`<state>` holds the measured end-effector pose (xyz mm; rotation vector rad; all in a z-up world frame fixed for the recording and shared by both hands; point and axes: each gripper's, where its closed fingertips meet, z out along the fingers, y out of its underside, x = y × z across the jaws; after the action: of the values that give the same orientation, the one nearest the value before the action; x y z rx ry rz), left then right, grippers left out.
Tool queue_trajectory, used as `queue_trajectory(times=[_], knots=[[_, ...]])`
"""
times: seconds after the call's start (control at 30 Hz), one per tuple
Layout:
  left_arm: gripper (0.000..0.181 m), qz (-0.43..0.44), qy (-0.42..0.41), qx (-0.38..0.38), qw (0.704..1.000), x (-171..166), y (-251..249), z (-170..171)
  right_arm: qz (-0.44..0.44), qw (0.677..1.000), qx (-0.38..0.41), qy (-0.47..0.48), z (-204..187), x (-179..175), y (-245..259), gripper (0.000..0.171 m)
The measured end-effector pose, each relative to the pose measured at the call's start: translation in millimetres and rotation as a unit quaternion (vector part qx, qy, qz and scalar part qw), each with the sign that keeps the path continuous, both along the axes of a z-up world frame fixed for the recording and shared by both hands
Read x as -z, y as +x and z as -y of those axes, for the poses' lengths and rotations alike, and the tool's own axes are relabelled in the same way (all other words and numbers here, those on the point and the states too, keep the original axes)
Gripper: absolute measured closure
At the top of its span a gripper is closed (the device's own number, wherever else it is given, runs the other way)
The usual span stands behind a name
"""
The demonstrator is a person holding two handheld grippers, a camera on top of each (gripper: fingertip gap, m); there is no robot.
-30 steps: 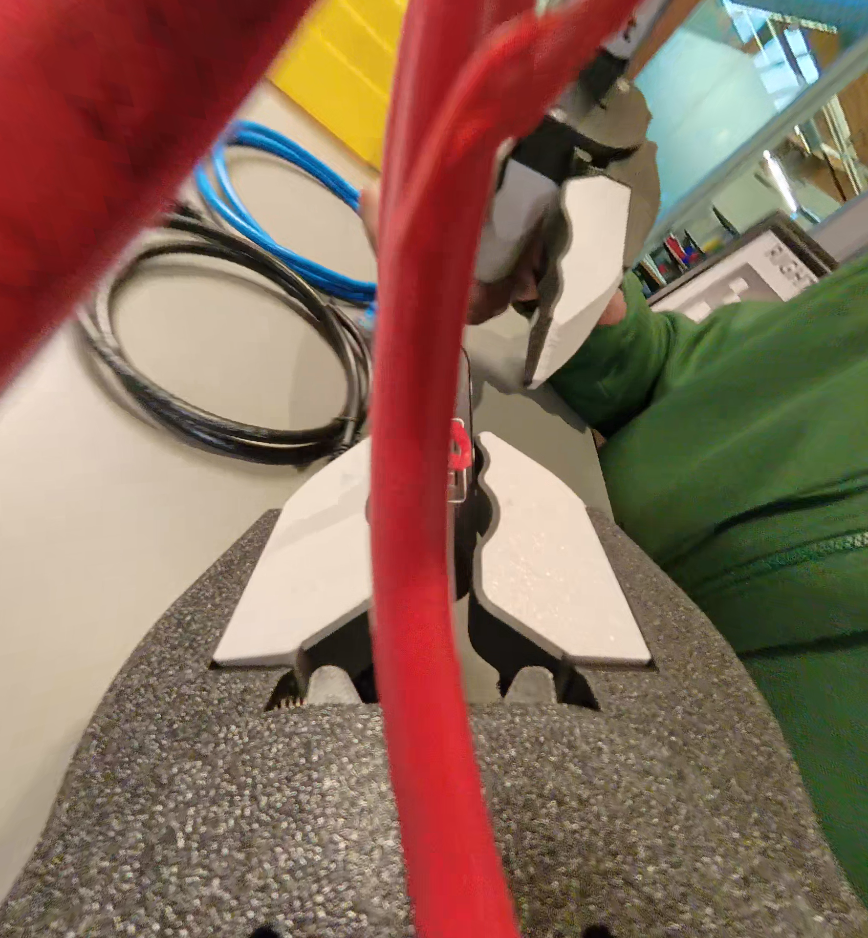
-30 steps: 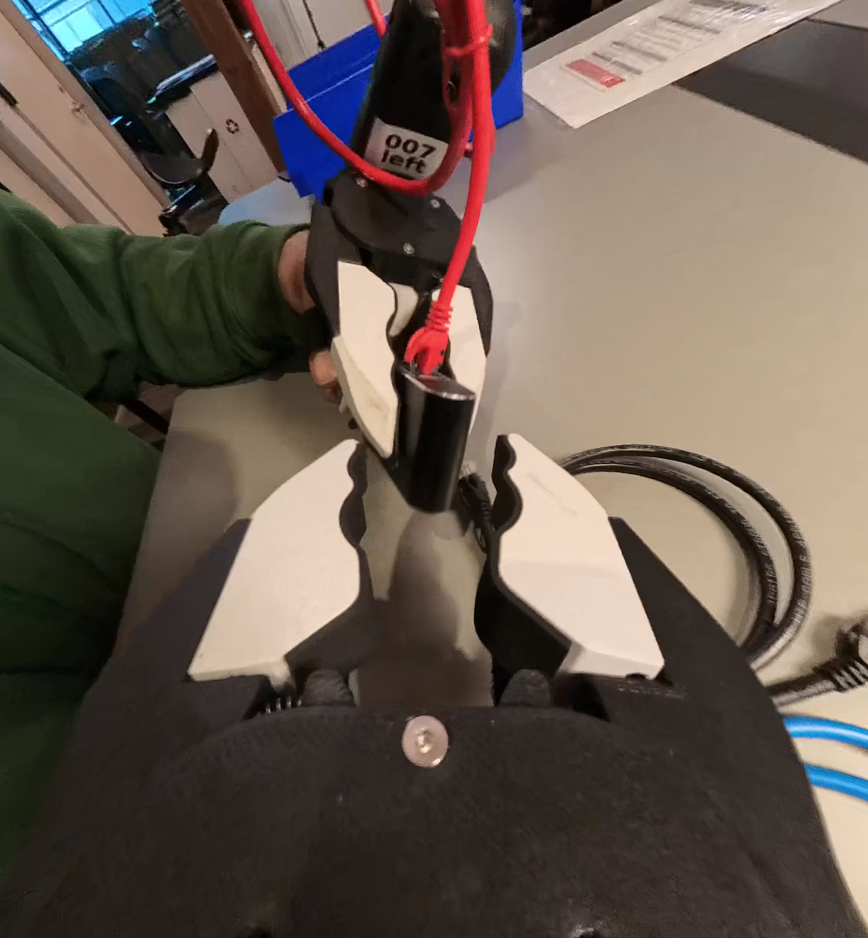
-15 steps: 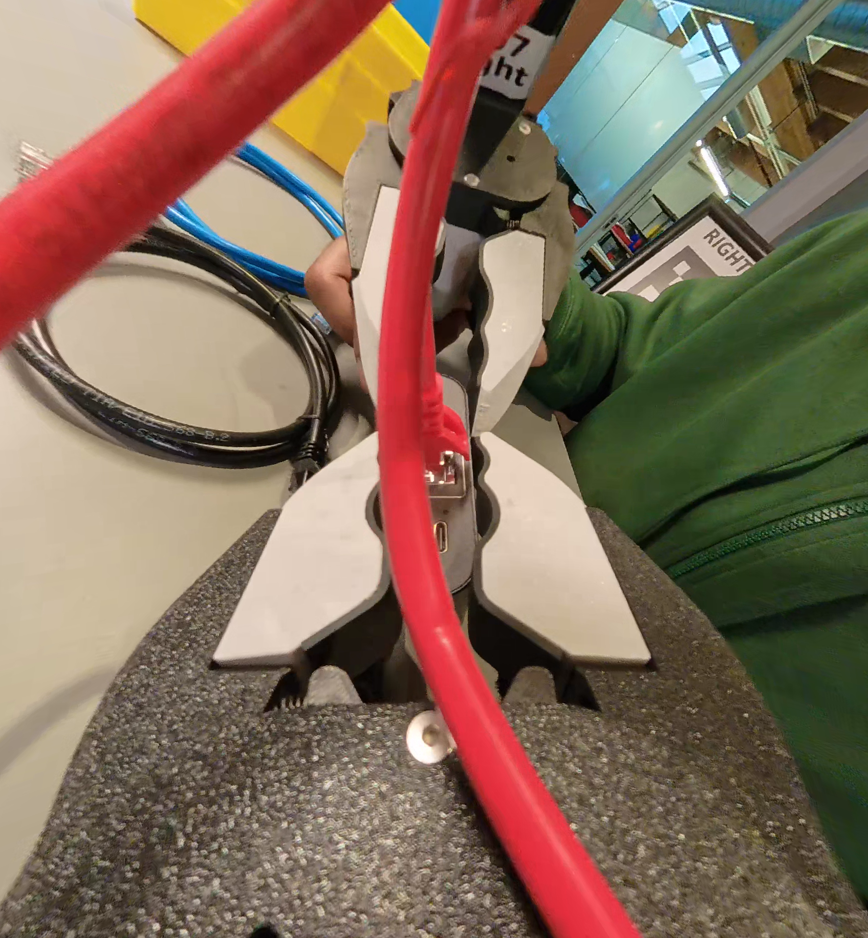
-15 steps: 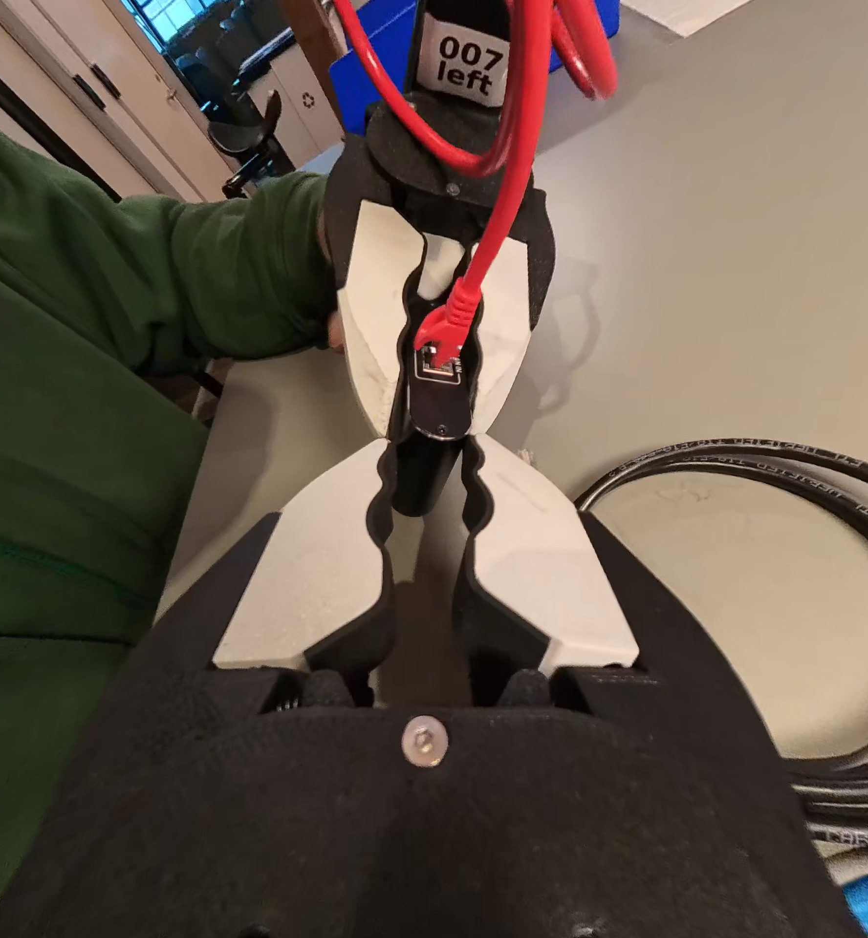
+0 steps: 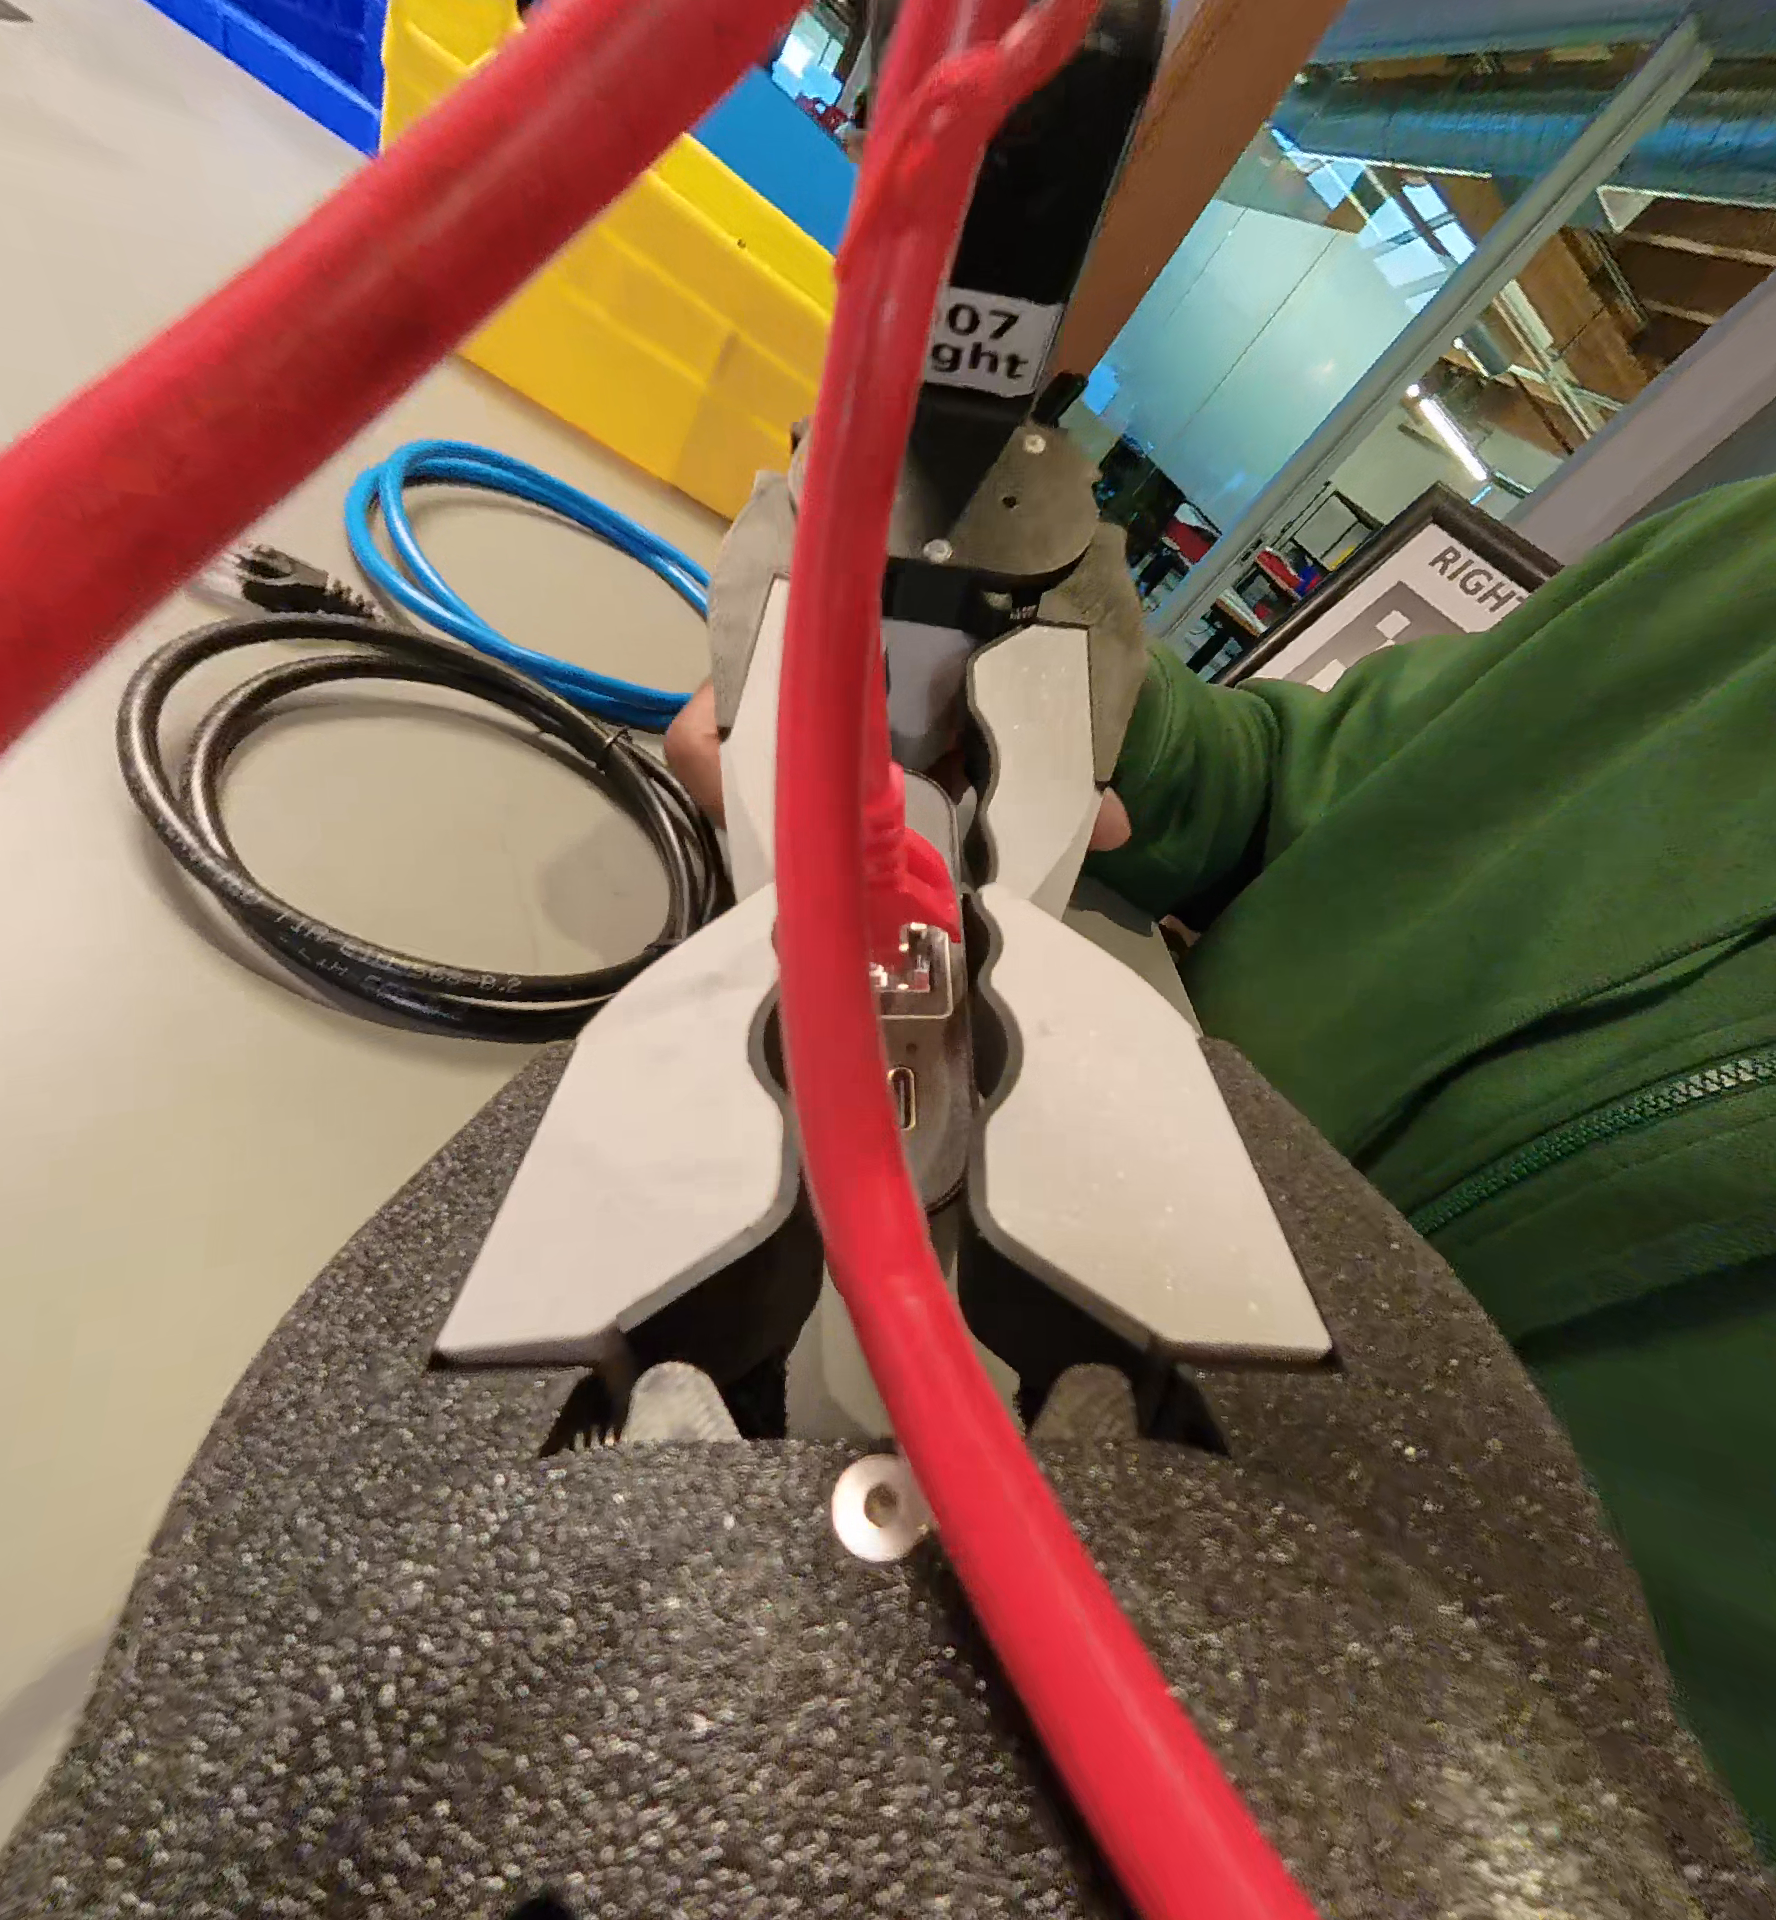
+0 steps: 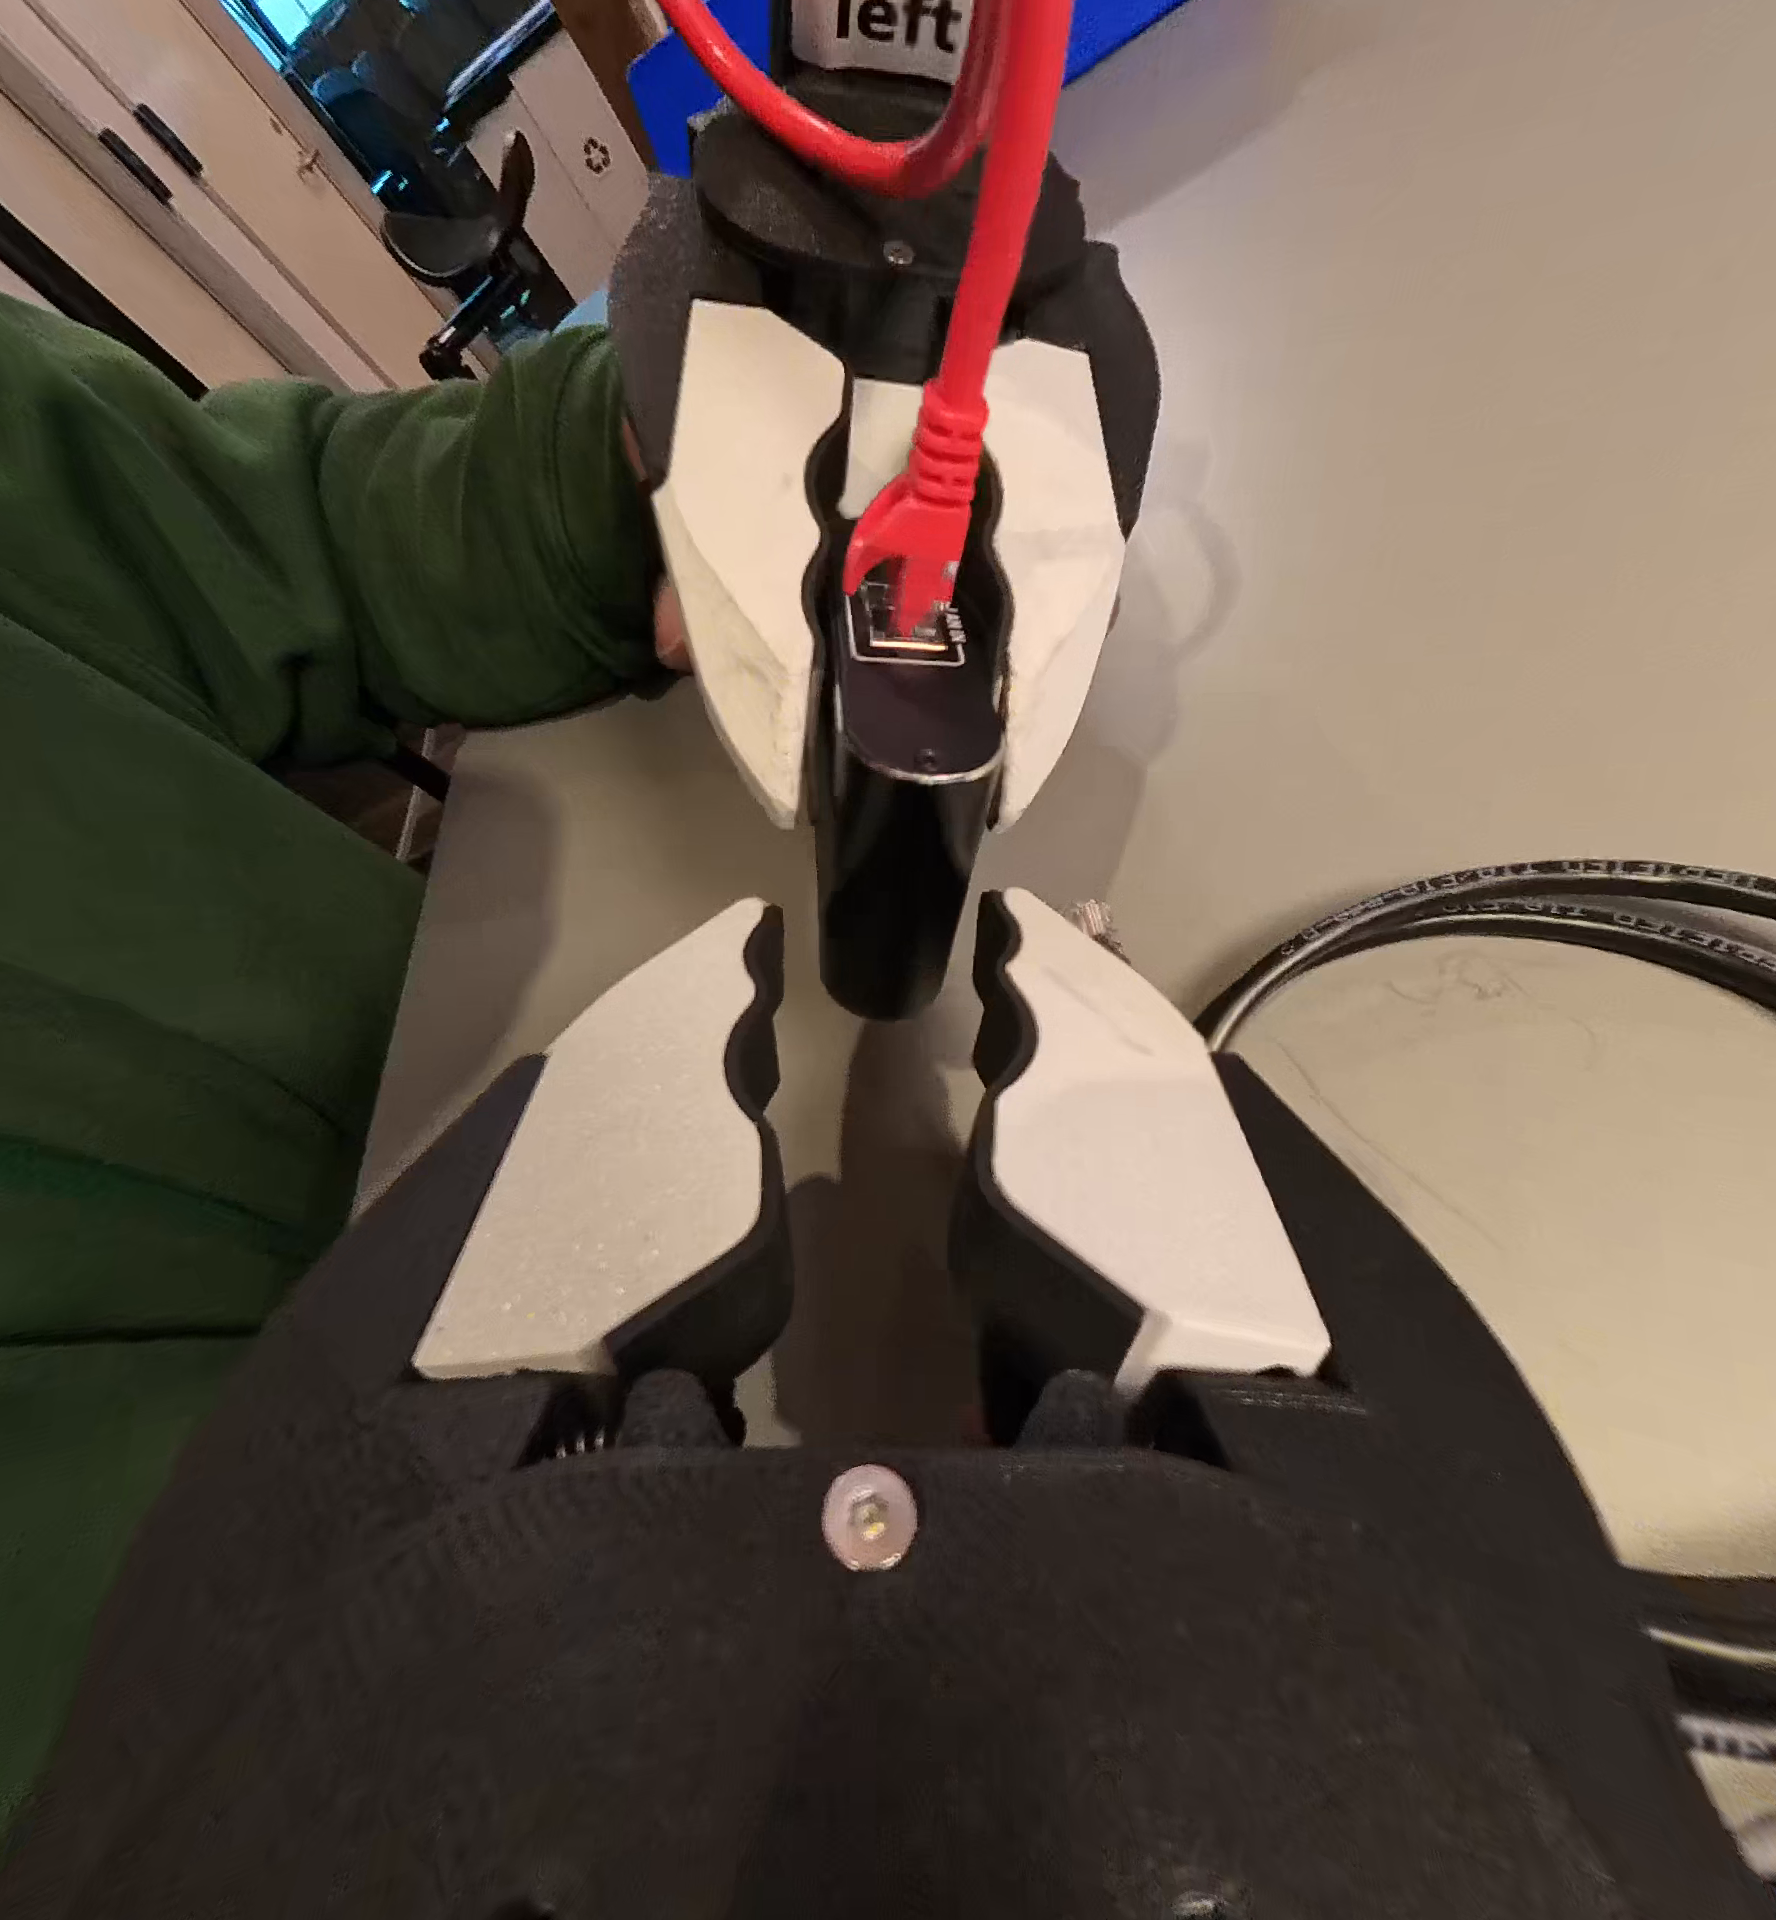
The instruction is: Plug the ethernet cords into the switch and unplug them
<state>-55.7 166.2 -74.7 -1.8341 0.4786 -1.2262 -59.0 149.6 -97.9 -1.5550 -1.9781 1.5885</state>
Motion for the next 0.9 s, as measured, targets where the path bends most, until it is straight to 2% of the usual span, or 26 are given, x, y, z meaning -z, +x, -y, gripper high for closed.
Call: queue_trajectory(times=[0.1, 0.23, 0.37, 0.53, 0.63, 0.7, 0.9], knots=[[0.154, 0.009, 0.016, 0.000, 1.000, -5, 3, 0, -0.007, 1.000, -0.005, -0.008, 5, 1, -2, 0.146], [0.153, 0.014, 0.038, -0.014, 0.999, -12, -2, -2, -0.040, 0.999, 0.012, -0.018, 0, -7, -7, 0.146], [0.136, 0.025, 0.031, -0.015, 0.999, -12, -2, -3, -0.086, 0.994, 0.043, -0.055, -11, -29, -10, 0.146], [0.134, 0.073, 0.012, -0.014, 0.997, -16, -1, -5, -0.128, 0.985, 0.073, -0.091, -23, -47, -11, 0.146], [0.138, 0.097, 0.033, -0.034, 0.994, -24, 0, -8, -0.156, 0.975, 0.097, -0.121, -30, -56, -13, 0.147], [0.151, 0.107, 0.042, -0.063, 0.991, -27, -2, -14, -0.169, 0.969, 0.105, -0.149, -32, -61, -14, 0.146], [0.154, 0.084, 0.081, -0.120, 0.986, -30, -12, -23, -0.160, 0.964, 0.133, -0.166, -37, -59, -20, 0.146]])
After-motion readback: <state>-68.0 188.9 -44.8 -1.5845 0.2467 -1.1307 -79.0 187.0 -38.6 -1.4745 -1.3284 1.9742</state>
